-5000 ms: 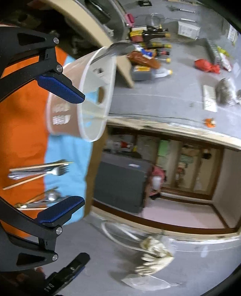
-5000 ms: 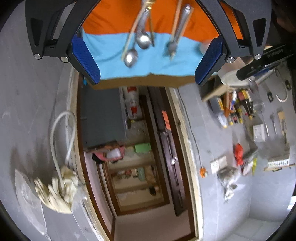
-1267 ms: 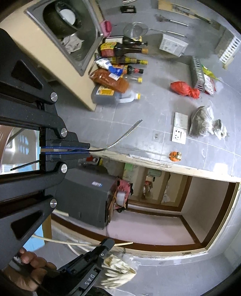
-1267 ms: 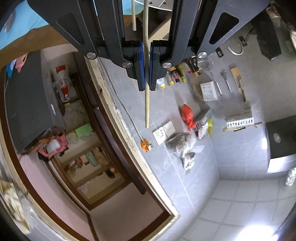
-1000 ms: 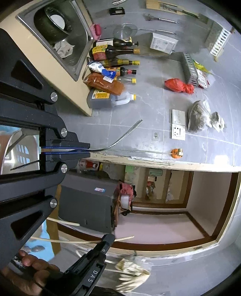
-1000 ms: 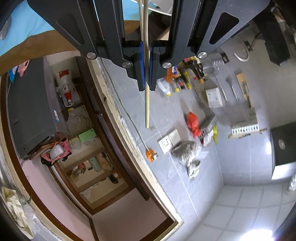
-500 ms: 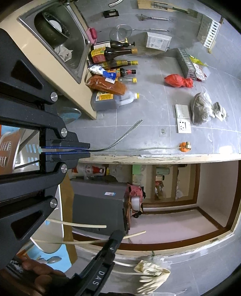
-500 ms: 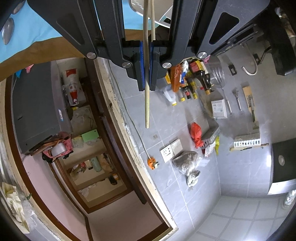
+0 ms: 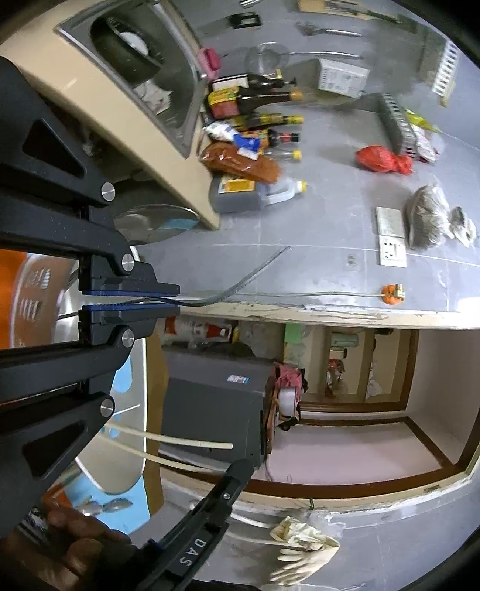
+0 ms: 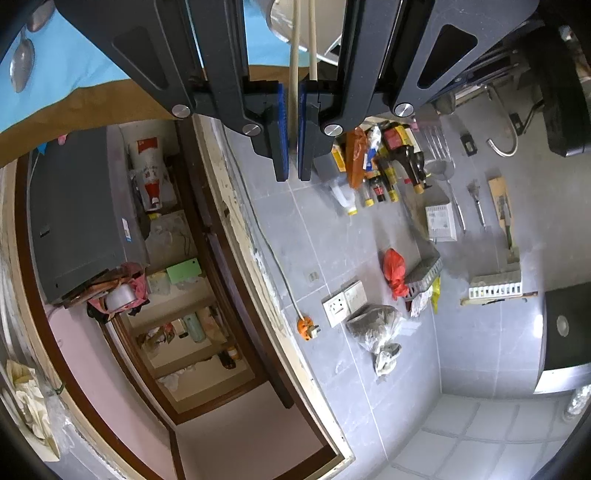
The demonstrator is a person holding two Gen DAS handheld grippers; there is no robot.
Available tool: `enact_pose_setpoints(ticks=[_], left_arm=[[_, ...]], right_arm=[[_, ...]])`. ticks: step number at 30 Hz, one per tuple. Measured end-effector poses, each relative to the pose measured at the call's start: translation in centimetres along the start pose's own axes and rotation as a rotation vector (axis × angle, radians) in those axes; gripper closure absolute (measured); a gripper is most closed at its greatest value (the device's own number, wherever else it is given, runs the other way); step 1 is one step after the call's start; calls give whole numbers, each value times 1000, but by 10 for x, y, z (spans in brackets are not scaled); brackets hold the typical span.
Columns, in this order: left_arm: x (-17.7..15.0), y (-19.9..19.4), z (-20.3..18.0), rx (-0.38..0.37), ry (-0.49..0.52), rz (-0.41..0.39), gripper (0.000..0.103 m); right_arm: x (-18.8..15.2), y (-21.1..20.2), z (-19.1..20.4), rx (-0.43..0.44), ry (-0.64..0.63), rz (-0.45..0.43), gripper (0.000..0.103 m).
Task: Organize utensils
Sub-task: 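Lower the fork into the white caddy with the left tool while the right drops its chopstick in, then move the left tool toward the knife while the right tool approaches the spoons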
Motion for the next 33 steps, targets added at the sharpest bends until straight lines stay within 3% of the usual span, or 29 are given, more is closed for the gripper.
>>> enact_pose_setpoints(ticks=[3,7,12,18,22,25,26,28,33], left_arm=[[1,-4,-1,-22,-20,12,99],[8,-13,-4,-41,-40,-7,80],[23,-26,-13,-62,-52,-24,72],[44,-46,-34,-90,-78,-44,48],[52,-58,-56,-100,-88,-49,22],[55,-64,-74,-100,-97,-54,8],[56,-67,-80,-99,-100,-60,6],[55,-70,-95,-100,-99,-66,5],[49,-70,-131,-95,-71,-51,5]], right_arm=[[-1,-3,0,-1,0,22,97],[4,-12,3,-3,-3,30,84],[19,-31,0,-24,-13,29,79],[40,-68,-19,-91,-16,22,50],[52,-97,-38,-136,-15,30,26],[58,-119,-53,-168,-26,27,17],[60,-128,-59,-183,-29,28,15],[62,-141,-68,-210,-37,31,1],[64,-170,-91,-260,-63,37,0]])
Point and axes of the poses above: each gripper's, at about its wrist camera, not at the fingertips, and y roughly the way its jaws point, z to its left, x to its top, the point moved 9 cm from there along y, roughly the way its jaws point, and after that the axes turned 9 degrees about y, right-handed, at the moved point
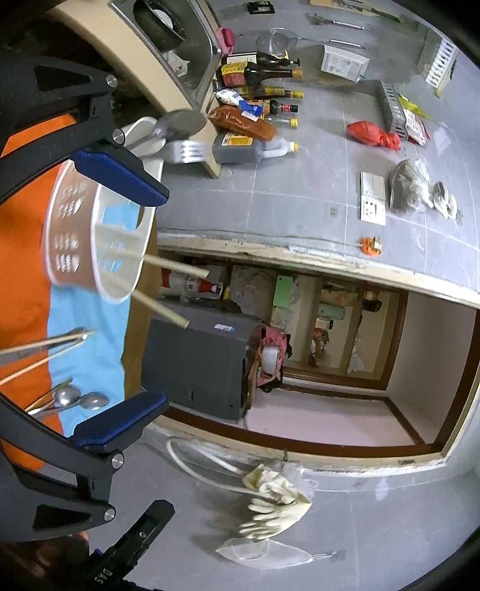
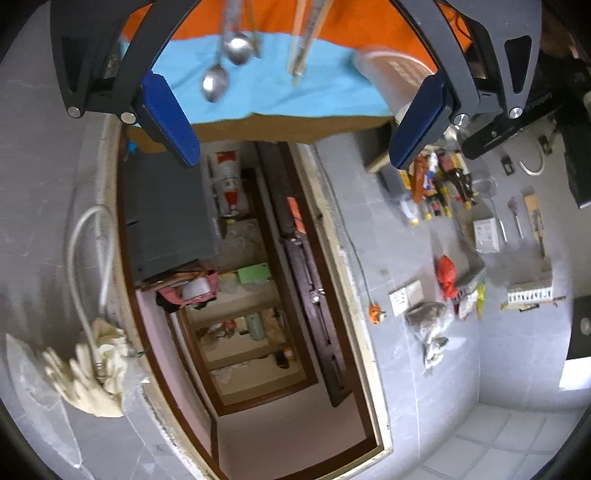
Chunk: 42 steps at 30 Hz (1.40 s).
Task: Organize utensils
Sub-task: 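Move the left tool toward the knife while the right tool approaches the spoons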
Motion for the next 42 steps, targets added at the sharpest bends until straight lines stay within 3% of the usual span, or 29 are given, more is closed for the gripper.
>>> enact_pose_setpoints(ticks=[5,11,22,24,25,27,31,35,37,42], left_arm=[[-21,10,-29,-1,20,47,5],[-62,33,-55,-10,59,172,5],[-125,72,-69,-1,103,357,5],[-133,77,-69,2,109,383,6],[-138,81,-70,-5,110,397,7],[-144,87,-72,-21,108,424,14],[-157,102,-76,-39,118,492,43],[-172,118,-75,-46,110,571,65],[-177,123,-73,-51,91,607,72],[-178,131,-70,-75,58,629,79]], right_arm=[[-12,-11,-33,-50,-19,39,0],[-36,-6,-75,-105,6,120,0],[-77,25,-113,-138,64,247,0],[-86,33,-116,-147,62,292,5],[-91,38,-118,-155,60,321,12],[-100,47,-120,-168,55,373,23],[-116,61,-124,-175,50,456,40],[-129,71,-122,-166,38,522,49],[-133,73,-121,-162,35,541,53],[-138,78,-122,-159,39,576,54]])
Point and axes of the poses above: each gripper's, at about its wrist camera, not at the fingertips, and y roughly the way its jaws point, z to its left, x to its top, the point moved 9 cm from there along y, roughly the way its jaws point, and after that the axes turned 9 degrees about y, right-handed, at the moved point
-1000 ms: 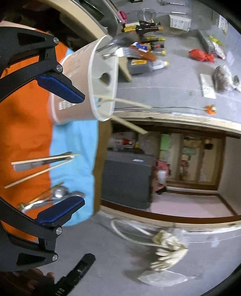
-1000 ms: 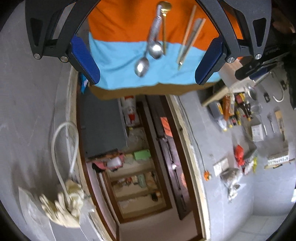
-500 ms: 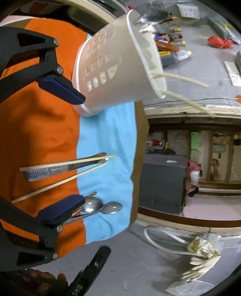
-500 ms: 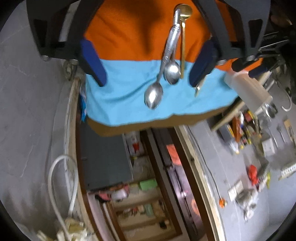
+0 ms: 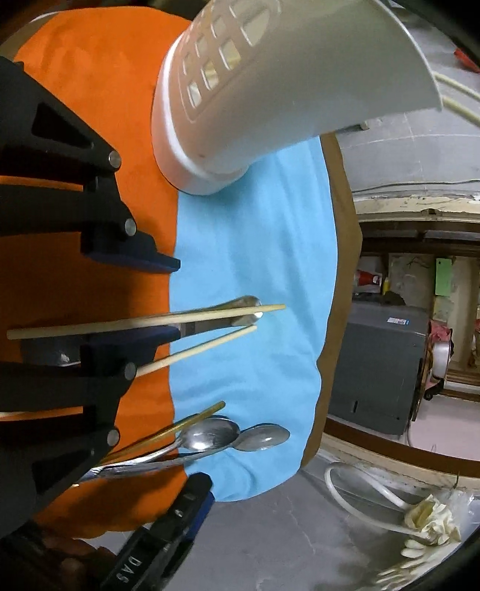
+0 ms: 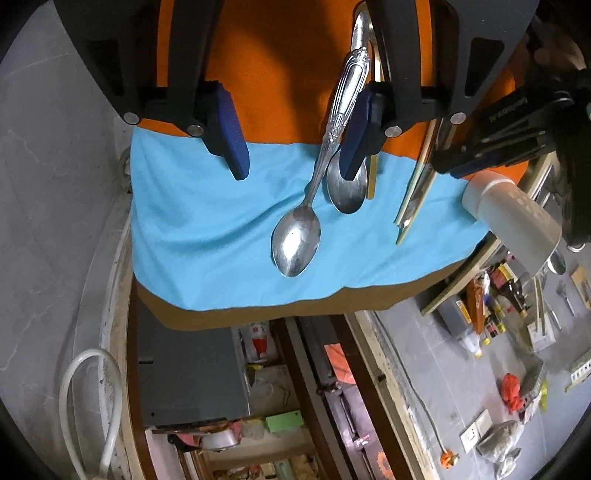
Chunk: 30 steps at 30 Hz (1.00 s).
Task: Organize utensils
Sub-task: 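Move the left tool toward the knife while the right tool approaches the spoons, then grasp a wooden chopstick with the left tool while the right grasps the ornate silver spoon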
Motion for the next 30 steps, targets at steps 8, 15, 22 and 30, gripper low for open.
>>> enact_pose_setpoints(ticks=[8,15,22,30], left_arm=[[0,-4,7,-53,-70,2,100],[-15,-17,7,13,-75,21,100],[-12,-3,1,16,-37,113,99],[-2,4,4,15,-29,157,99]], right_arm=[[-3,13,2,-20,-18,58,62],[-3,20,9,-72,-84,81,64],[-5,26,13,-145,-166,101,68],[-5,26,6,-195,-198,121,85]])
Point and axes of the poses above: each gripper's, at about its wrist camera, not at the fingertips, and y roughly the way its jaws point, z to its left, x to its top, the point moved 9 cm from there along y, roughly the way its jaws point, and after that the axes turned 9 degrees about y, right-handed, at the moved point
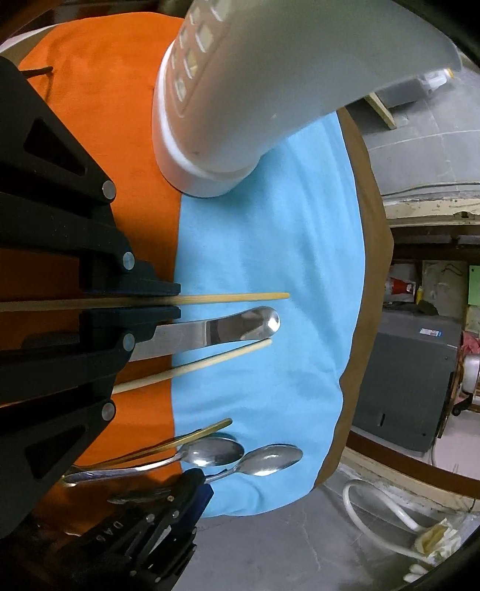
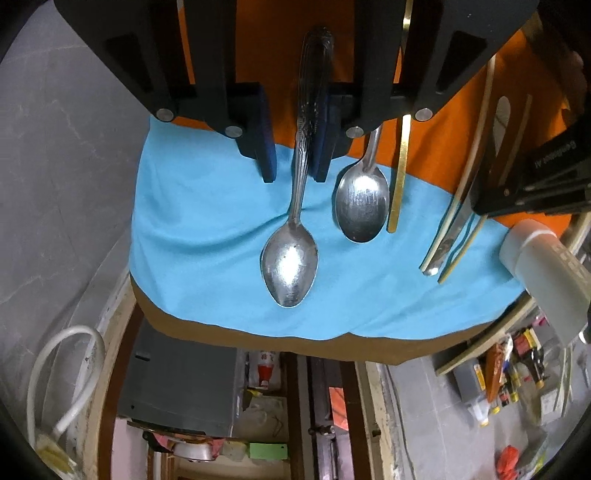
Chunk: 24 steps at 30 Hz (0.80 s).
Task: Organize utensils
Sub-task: 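Grasp a wooden chopstick with the left tool while the right grasps the ornate silver spoon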
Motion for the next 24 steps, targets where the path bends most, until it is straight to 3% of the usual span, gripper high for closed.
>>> enact_pose_setpoints(ticks=[6,9,14,19,24], left_arm=[[7,0,-5,23,36,12,100],[7,-3,-1,-5,3,13,100],[-1,-14,2,-76,-60,-27,101],[-11,-43,-6,-102,-19,-130,101],[-14,-80,-17,-128,19,-272,101]], right_arm=[[13,10,4,-27,10,40,83],[18,14,5,-31,41,61,84],[19,11,-1,-10,104,59,98],[12,-7,-9,100,246,3,99],[2,-39,4,162,241,-109,99]])
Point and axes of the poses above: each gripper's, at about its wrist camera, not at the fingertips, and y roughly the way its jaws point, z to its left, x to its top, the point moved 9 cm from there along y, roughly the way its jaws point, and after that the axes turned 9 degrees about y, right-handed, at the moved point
